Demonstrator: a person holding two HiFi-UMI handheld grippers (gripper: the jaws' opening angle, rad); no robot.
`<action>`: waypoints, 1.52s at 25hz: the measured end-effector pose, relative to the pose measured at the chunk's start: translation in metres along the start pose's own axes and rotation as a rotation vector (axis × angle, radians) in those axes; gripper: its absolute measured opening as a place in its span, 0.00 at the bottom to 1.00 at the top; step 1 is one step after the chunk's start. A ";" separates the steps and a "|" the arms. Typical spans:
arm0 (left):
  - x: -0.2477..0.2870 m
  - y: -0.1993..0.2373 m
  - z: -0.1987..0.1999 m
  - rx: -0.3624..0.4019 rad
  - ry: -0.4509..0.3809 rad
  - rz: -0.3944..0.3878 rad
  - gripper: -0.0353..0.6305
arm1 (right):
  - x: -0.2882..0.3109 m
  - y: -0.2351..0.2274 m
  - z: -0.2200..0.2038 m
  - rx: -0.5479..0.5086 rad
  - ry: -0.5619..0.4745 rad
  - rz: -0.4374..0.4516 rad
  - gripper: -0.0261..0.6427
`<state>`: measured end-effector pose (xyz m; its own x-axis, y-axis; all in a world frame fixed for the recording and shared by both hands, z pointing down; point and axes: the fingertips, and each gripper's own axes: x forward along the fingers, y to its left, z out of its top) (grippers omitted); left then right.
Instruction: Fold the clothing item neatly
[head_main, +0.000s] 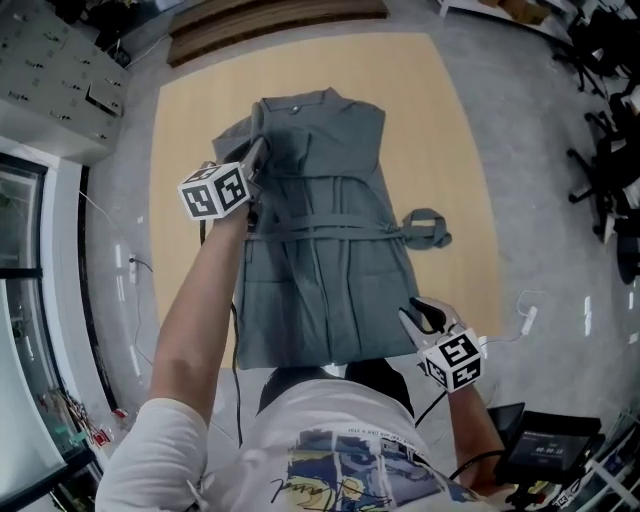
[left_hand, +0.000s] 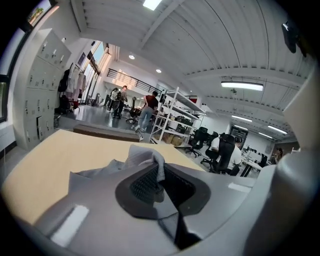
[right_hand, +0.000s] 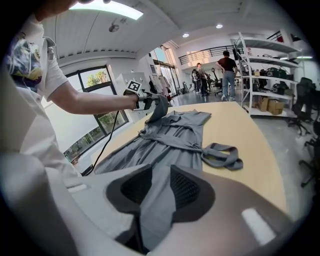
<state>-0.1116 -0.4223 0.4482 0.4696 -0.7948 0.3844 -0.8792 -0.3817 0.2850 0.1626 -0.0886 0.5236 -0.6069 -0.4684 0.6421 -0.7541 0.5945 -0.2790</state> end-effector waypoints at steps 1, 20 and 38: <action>0.007 -0.010 -0.001 0.006 0.007 -0.013 0.09 | -0.002 -0.001 -0.002 0.005 0.001 -0.002 0.20; 0.132 -0.116 -0.083 0.229 0.249 -0.017 0.09 | -0.032 -0.058 -0.046 0.033 0.040 -0.032 0.20; 0.126 -0.137 -0.105 0.299 0.321 -0.035 0.21 | -0.019 -0.065 -0.047 -0.015 0.040 0.014 0.20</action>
<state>0.0767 -0.4207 0.5495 0.4591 -0.6103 0.6456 -0.8247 -0.5629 0.0543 0.2346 -0.0879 0.5629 -0.6067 -0.4332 0.6665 -0.7414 0.6108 -0.2779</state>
